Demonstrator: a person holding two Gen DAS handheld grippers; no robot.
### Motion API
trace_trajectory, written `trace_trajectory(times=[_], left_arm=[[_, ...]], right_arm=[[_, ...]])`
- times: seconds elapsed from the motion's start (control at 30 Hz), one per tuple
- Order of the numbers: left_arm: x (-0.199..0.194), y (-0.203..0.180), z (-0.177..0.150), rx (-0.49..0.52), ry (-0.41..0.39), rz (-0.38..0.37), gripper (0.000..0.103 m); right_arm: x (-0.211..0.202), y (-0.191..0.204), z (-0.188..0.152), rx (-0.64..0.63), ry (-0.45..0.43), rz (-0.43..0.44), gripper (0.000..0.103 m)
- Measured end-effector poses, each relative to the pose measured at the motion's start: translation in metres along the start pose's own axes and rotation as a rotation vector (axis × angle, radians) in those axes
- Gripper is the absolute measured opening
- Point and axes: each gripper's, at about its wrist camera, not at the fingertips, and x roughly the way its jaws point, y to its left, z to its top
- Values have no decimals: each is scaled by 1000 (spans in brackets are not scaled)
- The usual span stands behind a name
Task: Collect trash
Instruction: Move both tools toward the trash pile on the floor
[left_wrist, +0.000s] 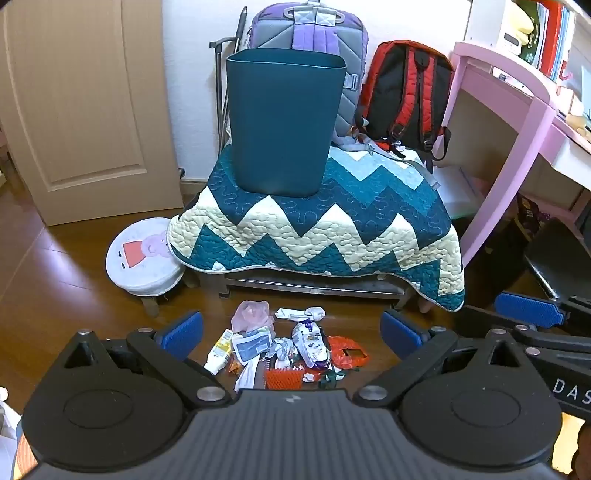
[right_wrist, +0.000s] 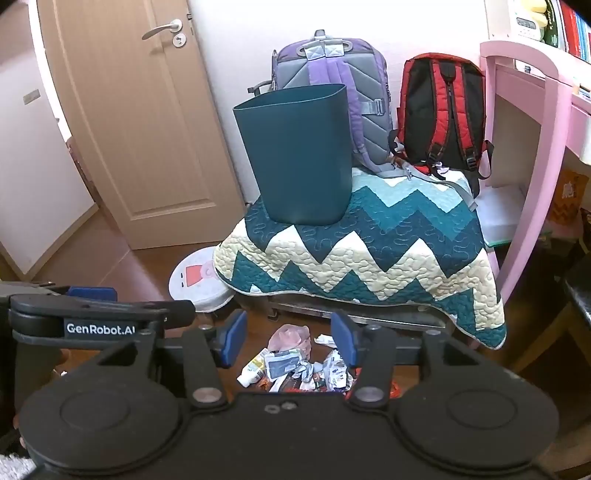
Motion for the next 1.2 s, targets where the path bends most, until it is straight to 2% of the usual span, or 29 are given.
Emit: trace_trajectory(times=[1.2], left_arm=[[1,-6,2,10,8,-26,103]], right_arm=[[3,-2,1,9,14,1,51]])
